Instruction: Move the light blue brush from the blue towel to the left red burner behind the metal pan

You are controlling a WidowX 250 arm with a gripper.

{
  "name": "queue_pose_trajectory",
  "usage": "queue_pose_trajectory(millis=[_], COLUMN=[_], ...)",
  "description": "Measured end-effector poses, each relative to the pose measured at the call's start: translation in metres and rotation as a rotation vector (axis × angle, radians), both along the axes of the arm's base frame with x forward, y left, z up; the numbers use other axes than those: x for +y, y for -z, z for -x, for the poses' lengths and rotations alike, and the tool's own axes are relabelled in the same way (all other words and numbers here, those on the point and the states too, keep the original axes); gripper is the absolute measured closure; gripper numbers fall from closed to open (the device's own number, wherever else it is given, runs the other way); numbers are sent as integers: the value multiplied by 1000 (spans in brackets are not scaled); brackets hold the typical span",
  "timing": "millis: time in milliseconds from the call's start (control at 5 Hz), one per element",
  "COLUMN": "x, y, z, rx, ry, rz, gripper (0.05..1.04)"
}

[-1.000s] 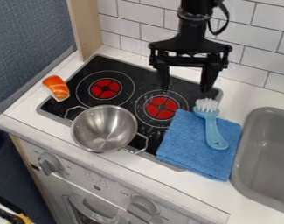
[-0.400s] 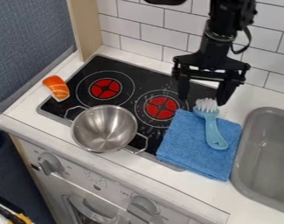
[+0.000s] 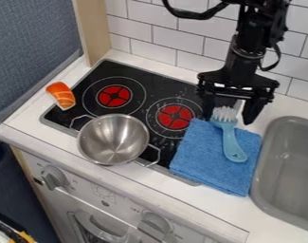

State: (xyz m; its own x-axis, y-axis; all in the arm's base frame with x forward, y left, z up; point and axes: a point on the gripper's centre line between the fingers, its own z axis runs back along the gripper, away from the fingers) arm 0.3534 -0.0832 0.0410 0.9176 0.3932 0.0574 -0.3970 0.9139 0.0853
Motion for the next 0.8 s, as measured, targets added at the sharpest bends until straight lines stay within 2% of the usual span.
queue_pose_trajectory(millis=[200,400,600,800], x=[-3,-5,-4,-1], y=[13,14,23,23], z=[0,-2,-1,-2], rx=[20,8,35,28], ry=[8,10,1,-12], rz=[-3,9,-8,-11], gripper=[82,82,93,166])
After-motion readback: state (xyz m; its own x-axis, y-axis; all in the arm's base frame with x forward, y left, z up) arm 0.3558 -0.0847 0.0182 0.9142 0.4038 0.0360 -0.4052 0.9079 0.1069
